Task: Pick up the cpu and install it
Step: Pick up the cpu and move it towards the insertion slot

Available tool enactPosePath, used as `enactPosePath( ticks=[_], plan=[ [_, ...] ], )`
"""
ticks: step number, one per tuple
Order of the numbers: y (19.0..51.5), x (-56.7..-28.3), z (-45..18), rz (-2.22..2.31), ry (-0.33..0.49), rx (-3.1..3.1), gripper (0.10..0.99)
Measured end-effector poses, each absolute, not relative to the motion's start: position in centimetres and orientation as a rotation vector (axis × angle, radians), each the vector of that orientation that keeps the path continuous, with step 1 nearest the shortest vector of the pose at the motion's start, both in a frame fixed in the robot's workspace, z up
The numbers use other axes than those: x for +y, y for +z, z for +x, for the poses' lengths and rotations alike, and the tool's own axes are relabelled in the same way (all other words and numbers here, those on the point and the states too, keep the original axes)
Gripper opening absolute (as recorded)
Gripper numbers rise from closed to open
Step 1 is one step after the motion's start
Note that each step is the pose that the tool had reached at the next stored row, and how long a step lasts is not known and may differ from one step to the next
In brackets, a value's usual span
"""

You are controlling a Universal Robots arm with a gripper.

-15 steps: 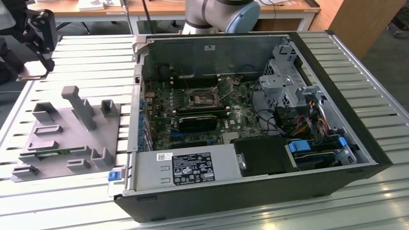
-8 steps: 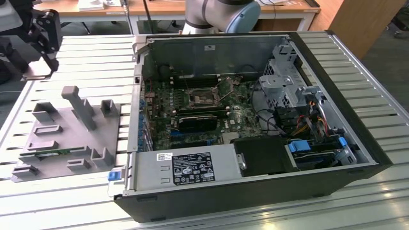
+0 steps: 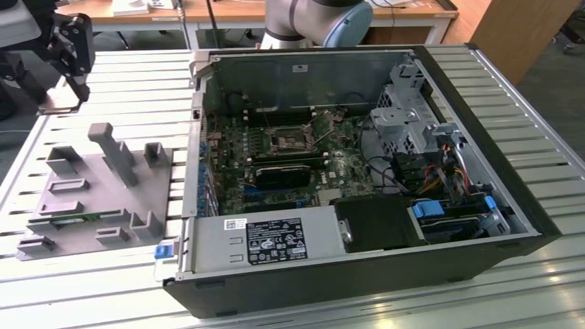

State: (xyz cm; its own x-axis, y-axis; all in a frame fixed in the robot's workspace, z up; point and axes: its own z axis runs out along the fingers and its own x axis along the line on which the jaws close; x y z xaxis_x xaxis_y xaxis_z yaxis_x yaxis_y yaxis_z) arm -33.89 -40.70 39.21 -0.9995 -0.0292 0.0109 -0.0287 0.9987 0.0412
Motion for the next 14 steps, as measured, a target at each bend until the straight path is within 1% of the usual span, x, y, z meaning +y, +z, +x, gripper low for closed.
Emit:
enactPosePath(
  ticks=[14],
  plan=[
    [39.21, -40.70, -33.20, 0.045, -0.064, -3.129, 0.533]
  ],
)
